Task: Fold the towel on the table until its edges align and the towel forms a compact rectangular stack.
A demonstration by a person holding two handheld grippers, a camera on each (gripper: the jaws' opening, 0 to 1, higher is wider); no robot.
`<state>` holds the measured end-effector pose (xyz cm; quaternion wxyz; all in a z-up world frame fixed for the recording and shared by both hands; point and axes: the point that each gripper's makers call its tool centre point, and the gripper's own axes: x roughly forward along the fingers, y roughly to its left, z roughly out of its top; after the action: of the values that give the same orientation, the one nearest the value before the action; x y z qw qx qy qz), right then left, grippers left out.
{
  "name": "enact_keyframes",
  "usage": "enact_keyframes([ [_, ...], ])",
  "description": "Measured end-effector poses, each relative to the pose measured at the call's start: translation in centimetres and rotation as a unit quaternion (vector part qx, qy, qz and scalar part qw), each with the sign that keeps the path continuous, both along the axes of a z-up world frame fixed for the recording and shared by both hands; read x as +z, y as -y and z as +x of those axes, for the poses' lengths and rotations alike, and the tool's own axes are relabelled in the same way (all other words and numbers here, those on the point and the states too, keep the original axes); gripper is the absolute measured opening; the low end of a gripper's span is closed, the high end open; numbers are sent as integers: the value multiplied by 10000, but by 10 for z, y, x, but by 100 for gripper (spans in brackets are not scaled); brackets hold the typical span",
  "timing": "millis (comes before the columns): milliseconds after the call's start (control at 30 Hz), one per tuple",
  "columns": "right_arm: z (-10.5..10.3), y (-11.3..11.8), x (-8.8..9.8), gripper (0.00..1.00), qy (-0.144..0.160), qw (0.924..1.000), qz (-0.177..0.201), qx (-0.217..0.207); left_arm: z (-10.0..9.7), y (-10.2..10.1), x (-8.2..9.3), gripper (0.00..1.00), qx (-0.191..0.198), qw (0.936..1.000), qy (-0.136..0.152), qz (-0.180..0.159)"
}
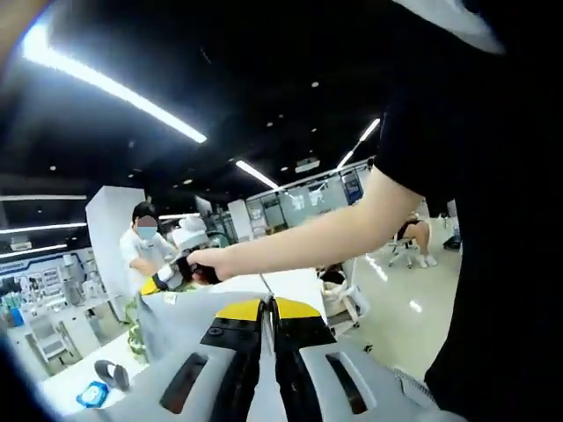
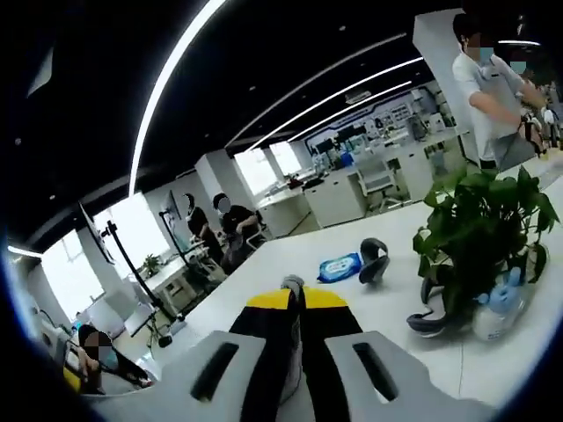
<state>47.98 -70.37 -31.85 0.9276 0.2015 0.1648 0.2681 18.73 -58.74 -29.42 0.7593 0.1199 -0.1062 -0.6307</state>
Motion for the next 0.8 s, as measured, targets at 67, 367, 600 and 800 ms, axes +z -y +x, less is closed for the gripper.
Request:
enact_keyframes([
  [67, 7, -6, -2, 0, -59, 10000, 44, 45, 8, -12, -4, 3, 210, 9995, -217, -82],
  [367, 31, -67, -9, 0, -183, 9992, 110, 352, 47, -76, -5, 3, 797, 9863, -1280, -672],
  [600, 55, -104, -28, 0, -495, 9956, 543, 589, 62, -121, -25, 3, 1266, 9788, -1528, -513],
  [800, 58, -129, -40, 0, -721, 9897, 955, 787, 62, -148, -32, 3, 1427, 9744, -1654, -541],
])
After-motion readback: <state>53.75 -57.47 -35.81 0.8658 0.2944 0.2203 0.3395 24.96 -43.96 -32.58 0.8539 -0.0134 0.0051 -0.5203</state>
